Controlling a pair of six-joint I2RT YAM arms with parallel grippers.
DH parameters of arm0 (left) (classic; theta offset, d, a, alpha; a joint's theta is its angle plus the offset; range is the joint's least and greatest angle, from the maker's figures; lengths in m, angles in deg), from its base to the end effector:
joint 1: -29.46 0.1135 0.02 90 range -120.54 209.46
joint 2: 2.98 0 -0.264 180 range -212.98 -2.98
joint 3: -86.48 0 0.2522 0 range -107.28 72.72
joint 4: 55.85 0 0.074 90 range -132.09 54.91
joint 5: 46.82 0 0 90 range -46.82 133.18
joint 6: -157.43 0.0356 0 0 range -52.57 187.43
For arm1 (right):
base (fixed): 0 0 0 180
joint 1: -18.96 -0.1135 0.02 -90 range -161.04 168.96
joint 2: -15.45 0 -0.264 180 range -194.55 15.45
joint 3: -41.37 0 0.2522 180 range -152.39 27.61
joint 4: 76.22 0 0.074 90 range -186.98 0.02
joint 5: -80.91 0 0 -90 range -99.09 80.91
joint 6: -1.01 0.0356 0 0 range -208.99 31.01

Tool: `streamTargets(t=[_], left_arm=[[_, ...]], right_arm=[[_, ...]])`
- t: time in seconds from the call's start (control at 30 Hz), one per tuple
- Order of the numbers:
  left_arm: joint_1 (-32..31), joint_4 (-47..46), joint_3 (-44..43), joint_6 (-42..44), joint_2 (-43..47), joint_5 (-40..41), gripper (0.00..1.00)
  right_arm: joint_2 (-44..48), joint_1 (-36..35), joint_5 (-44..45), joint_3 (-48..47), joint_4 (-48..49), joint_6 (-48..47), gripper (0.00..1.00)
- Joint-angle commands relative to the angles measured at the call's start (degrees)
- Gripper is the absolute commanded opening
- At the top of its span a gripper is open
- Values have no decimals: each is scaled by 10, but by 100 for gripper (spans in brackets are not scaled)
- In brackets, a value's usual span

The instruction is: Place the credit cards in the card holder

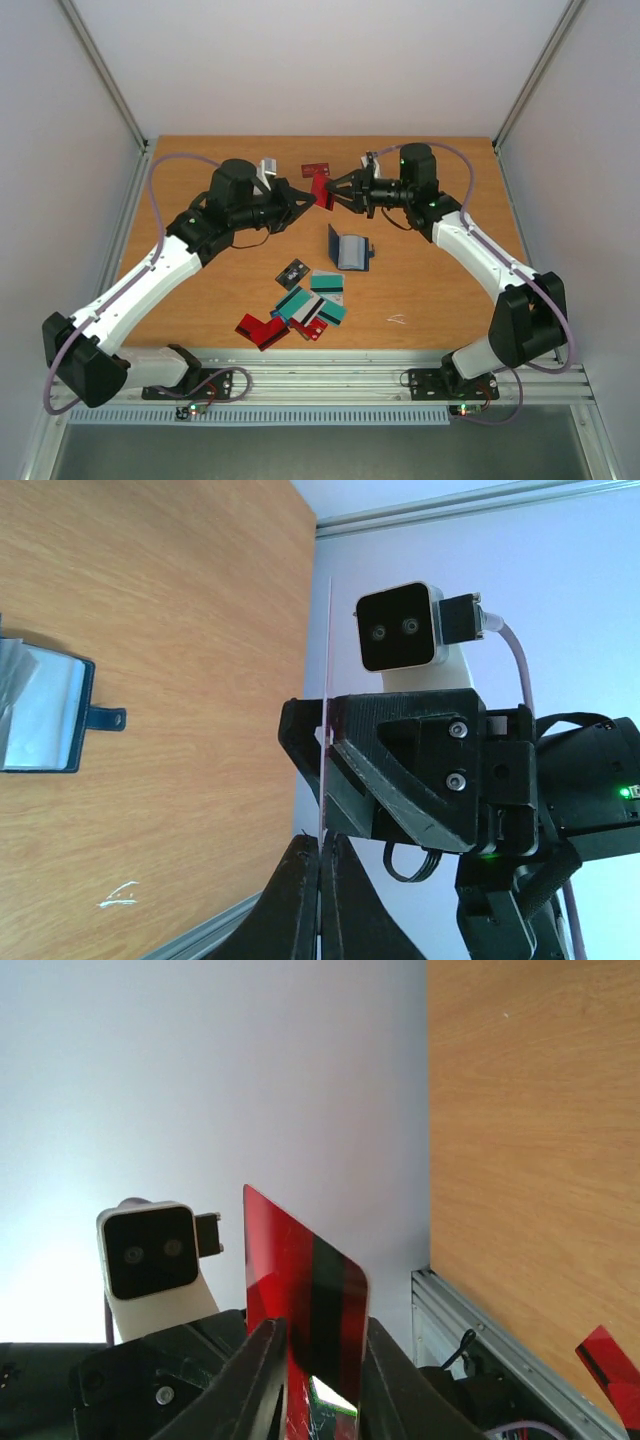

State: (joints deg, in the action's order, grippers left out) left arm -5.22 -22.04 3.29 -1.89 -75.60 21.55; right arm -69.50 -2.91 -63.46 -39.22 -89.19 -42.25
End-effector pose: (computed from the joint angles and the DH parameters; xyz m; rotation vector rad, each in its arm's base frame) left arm 0.2289 -0.1744 0.3695 -0.4051 2.2635 -1.4529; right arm 0.3035 0.1530 0.3291 -0.3031 2.0878 1.6554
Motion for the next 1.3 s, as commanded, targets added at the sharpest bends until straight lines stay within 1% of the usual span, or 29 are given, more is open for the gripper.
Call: streamTargets(t=[0.0, 0.07, 0.23, 0.3, 0.37, 0.47, 0.53, 0.57, 0.63, 0.7, 0.77, 0.93, 1.0, 1.1, 1.2, 1.27], left_arm=[[-1, -49, -13, -16, -13, -7, 0], [-1, -59, -12, -21, -20, -10, 0], [-1, -80, -10, -33, -36, -20, 0], [0, -83, -8, -31, -42, -20, 1], [-1, -86, -7, -30, -52, -20, 8], [-1, -76, -13, -15, -70, -21, 23], [-1, -52, -22, 4, -82, -20, 32], [-1, -37, -27, 13, -87, -18, 36], [-1, 0, -43, 45, -100, -17, 39], [-4, 49, -64, 98, -119, -16, 40], [-7, 96, -85, 142, -143, -10, 40], [-12, 166, -145, 227, -229, -36, 39], [-17, 190, -179, 249, -264, -46, 38], [-30, 238, -236, 290, -314, -48, 38], [-40, 291, -297, 343, -367, -31, 36], [-44, 329, -331, 376, -401, -5, 34]], right_arm=[[-5, 5, -29, -37, 32, 10, 19], [-9, 8, -35, -43, 33, 10, 16], [-13, 23, -50, -50, 45, 18, 3], [-10, 29, -56, -54, 38, 15, 1], [-5, 34, -59, -61, 2, -9, 1], [7, 48, -54, -80, -113, -77, 1], [20, 64, -40, -92, -199, -137, 1], [27, 73, -32, -94, -243, -177, 1], [40, 89, -12, -90, -316, -242, 1], [51, 98, 25, -77, -380, -307, 1], [50, 105, 62, -59, -429, -349, 1], [31, 114, 121, -33, -475, -413, 1], [15, 114, 147, -31, -493, -438, 1], [-10, 114, 174, -24, -494, -458, 1], [-34, 113, 190, -22, -491, -485, 1], [-48, 110, 201, -21, -488, -495, 1]])
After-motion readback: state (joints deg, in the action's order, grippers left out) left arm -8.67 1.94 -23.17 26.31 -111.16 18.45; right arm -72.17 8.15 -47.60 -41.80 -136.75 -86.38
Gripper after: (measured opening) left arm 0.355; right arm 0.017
